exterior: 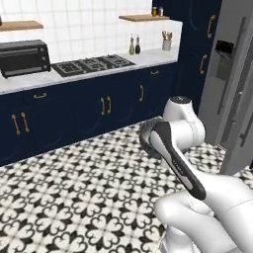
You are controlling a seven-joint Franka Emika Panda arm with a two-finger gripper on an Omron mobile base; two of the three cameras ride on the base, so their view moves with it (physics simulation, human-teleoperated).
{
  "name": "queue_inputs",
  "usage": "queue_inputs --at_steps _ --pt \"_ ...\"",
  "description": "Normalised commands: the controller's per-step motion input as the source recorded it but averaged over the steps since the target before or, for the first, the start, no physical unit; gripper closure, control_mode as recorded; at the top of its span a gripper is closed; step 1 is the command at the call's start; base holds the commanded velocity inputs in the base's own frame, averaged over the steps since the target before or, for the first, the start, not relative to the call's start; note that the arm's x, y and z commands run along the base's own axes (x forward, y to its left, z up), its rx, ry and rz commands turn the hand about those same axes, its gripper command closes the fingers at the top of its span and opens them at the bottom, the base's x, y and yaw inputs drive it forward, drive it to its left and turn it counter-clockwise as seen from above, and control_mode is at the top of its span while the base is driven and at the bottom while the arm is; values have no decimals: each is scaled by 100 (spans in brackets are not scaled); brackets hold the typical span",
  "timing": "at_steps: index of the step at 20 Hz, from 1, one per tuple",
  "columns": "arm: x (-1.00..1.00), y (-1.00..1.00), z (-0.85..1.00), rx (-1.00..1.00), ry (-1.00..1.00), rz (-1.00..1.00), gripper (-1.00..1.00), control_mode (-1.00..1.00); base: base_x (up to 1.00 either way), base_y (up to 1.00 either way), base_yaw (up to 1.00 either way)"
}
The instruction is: Pick the chicken drumstick and broccoli from their plates and place them in the bowl. Then put the bowl in the fridge.
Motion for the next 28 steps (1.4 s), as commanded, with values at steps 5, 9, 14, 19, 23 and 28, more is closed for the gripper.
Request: queue_inputs --at_steps 5,9,14,19,23,28 --pt "0 0 0 0 0 0 100 100 100 90 -50" --pt "0 0 0 0 0 0 100 100 100 72 -64" --pt "0 0 0 0 0 0 100 100 97 70 -71" --pt "0 0 0 0 0 0 100 100 100 72 -69" --pt "0 0 0 0 0 0 100 100 100 82 -65" --pt "0 0 0 0 0 0 100 100 100 100 -46"
